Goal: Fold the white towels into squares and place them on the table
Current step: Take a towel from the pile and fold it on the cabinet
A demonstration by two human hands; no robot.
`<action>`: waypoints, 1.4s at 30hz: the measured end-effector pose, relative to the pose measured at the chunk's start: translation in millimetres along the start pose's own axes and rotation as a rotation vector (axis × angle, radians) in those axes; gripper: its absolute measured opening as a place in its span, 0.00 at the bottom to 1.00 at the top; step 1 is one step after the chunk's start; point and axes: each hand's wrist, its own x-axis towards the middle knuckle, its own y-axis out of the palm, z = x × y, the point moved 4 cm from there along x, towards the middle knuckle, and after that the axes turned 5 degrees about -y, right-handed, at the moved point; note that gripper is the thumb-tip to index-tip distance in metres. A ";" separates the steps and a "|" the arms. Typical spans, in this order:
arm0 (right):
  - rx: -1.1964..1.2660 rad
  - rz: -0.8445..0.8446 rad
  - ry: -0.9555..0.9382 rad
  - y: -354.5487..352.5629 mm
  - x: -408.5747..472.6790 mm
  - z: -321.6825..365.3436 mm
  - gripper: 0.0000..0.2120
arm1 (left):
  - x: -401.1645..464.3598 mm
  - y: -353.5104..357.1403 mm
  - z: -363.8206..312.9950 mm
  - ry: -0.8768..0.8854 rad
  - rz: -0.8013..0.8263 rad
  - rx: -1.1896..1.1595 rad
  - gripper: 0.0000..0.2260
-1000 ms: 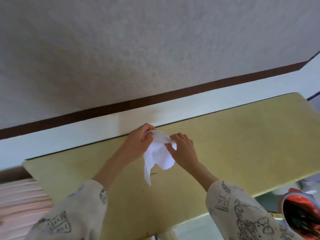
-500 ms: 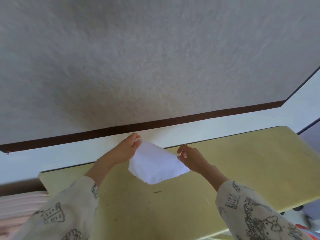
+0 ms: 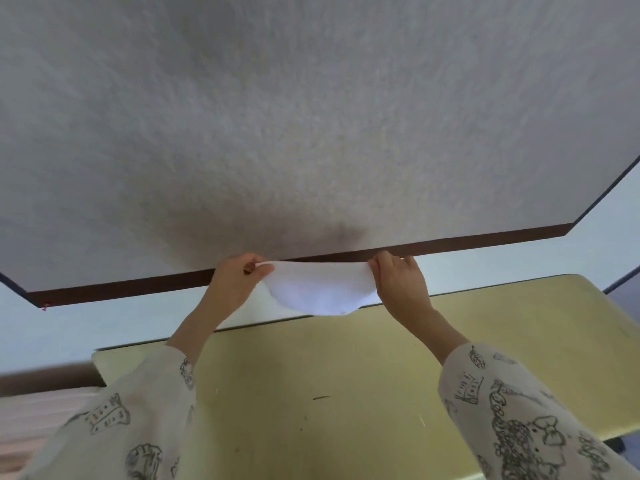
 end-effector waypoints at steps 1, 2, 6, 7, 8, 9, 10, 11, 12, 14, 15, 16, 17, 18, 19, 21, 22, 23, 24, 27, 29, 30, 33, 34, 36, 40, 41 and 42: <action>-0.021 0.015 -0.020 -1.4 -7.2 2.5 0.16 | -6.7 3.3 6.0 -0.004 0.005 0.007 0.04; -0.030 0.038 -0.034 -0.3 -16.8 5.7 0.15 | -14.4 8.1 14.0 -0.009 0.018 0.019 0.04; 0.043 0.380 -0.110 42.3 -82.8 13.9 0.22 | -54.9 46.6 63.8 -0.091 0.194 0.142 0.05; 0.061 0.459 -0.146 57.5 -105.6 15.5 0.25 | -66.9 58.3 79.6 -0.130 0.245 0.167 0.06; 0.082 0.531 -0.166 69.9 -128.4 18.0 0.26 | -79.5 69.2 95.2 -0.171 0.289 0.191 0.07; 0.114 0.613 -0.180 78.7 -148.2 21.6 0.24 | -92.5 79.9 110.2 -0.209 0.332 0.208 0.08; 0.143 0.687 -0.178 86.3 -165.5 24.9 0.21 | -104.9 89.9 123.6 -0.238 0.376 0.216 0.09; 0.155 0.756 -0.180 94.7 -182.8 28.0 0.17 | -116.6 99.1 134.6 -0.258 0.418 0.221 0.09; 0.171 0.826 -0.147 102.4 -199.2 28.3 0.15 | -127.8 106.6 143.6 -0.271 0.453 0.228 0.09; 0.255 1.026 0.070 112.2 -225.3 26.2 0.12 | -144.3 118.6 158.6 -0.296 0.513 0.251 0.10; 0.326 1.057 0.188 114.7 -235.8 23.1 0.11 | -150.1 122.6 165.0 -0.312 0.536 0.262 0.10; 0.382 1.065 0.286 117.4 -244.7 19.3 0.10 | -153.3 125.4 169.9 -0.328 0.552 0.267 0.09; 0.430 1.072 0.357 119.2 -250.1 16.8 0.08 | -154.3 127.5 173.7 -0.342 0.562 0.268 0.09; 0.471 1.078 0.430 121.4 -254.4 13.8 0.07 | -153.9 129.1 176.1 -0.354 0.567 0.268 0.07; 0.512 1.066 0.508 122.6 -256.0 10.3 0.09 | -152.4 130.5 177.8 -0.368 0.566 0.263 0.06; 0.575 1.014 0.648 122.3 -249.9 4.0 0.13 | -146.0 132.5 179.9 -0.407 0.529 0.221 0.05; 0.601 0.983 0.697 123.6 -244.2 1.0 0.13 | -140.6 133.3 180.4 -0.431 0.501 0.196 0.05; 0.620 0.956 0.740 126.5 -239.1 -1.4 0.12 | -134.6 135.0 181.5 -0.456 0.476 0.172 0.05; 0.628 0.935 0.774 130.5 -235.0 -4.1 0.12 | -128.4 137.0 183.3 -0.477 0.451 0.150 0.05; 0.638 0.831 0.852 144.7 -218.6 -9.5 0.19 | -103.0 143.7 187.8 -0.515 0.389 0.103 0.08; 0.667 0.774 0.914 155.7 -209.7 -13.3 0.21 | -84.7 150.3 190.8 -0.521 0.365 0.081 0.09; 0.698 0.739 0.958 161.7 -205.9 -15.7 0.20 | -77.3 153.8 192.3 -0.529 0.355 0.065 0.10; 0.770 0.635 1.061 181.6 -196.3 -24.4 0.18 | -61.4 168.2 202.1 -0.581 0.343 0.014 0.09; 0.775 0.612 1.083 187.2 -195.0 -27.1 0.17 | -58.2 172.8 205.1 -0.595 0.345 -0.002 0.08; 0.761 0.591 1.098 199.3 -194.5 -30.9 0.14 | -52.8 181.0 212.5 -0.622 0.346 -0.017 0.05; 0.718 0.580 1.088 217.5 -199.9 -32.4 0.17 | -46.3 190.7 224.6 -0.616 0.360 0.014 0.04; 0.704 0.579 1.085 219.8 -201.0 -32.3 0.17 | -45.4 191.8 226.6 -0.607 0.355 0.023 0.04; 0.694 0.578 1.081 221.5 -202.5 -32.3 0.17 | -45.1 192.4 228.6 -0.597 0.348 0.028 0.03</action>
